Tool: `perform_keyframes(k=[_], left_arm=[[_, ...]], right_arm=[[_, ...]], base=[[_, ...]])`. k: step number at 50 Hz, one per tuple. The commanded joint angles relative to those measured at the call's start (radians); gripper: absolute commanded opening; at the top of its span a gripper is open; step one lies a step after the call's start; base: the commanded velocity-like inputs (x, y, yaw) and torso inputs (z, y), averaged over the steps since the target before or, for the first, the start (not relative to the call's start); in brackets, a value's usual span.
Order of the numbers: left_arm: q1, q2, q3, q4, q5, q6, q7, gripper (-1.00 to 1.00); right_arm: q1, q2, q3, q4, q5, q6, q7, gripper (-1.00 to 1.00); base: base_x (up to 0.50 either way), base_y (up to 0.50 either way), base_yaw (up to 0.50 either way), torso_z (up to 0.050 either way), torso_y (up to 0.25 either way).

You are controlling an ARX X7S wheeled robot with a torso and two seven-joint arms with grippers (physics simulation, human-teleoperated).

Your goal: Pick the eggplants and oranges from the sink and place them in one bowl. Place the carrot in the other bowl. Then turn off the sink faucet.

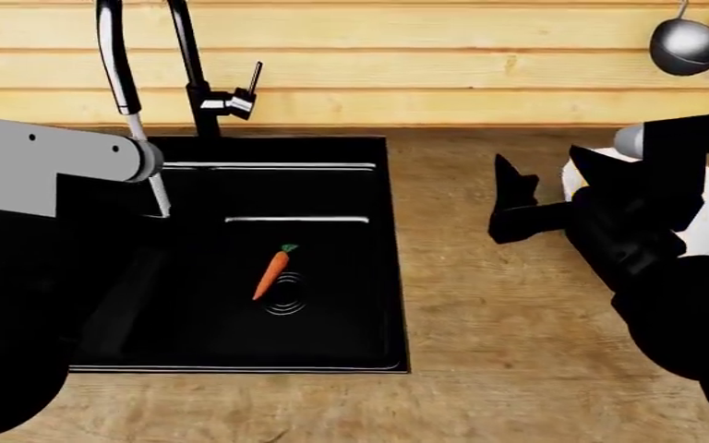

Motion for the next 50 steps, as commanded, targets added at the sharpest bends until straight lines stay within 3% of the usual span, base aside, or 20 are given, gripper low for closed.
perform_keyframes(k=[1,37,38,50], left_arm=[[0.001,0.0,-0.001,-0.001,0.001,0.002,0.002,1.0],[-0.009,0.002,0.016,0.003,-0.002,-0.022,0.01,1.0],[0.09,0.145,-0.258,0.049,0.043,-0.278,0.046,1.0],[0.091,0.166,-0.233,-0.012,0.082,-0.274,0.053,1.0]], right_arm=[[-0.006,-0.001,-0.001,-0.001,-0.004,-0.004,0.006,1.0],[-0.003,-0.002,-0.002,0.0,0.001,0.004,0.021,1.0],[-0.051,-0.486,0.486,-0.12,-0.739,0.548,-0.542,1.0],[-0.054,-0.482,0.485,-0.175,-0.731,0.581,-0.536,1.0]], base=[[0.14,0.5,0.0,0.0,0.0],[0.03,0.01,0.0,0.0,0.0],[0.0,0.0,0.0,0.0,0.0],[0.0,0.0,0.0,0.0,0.0]])
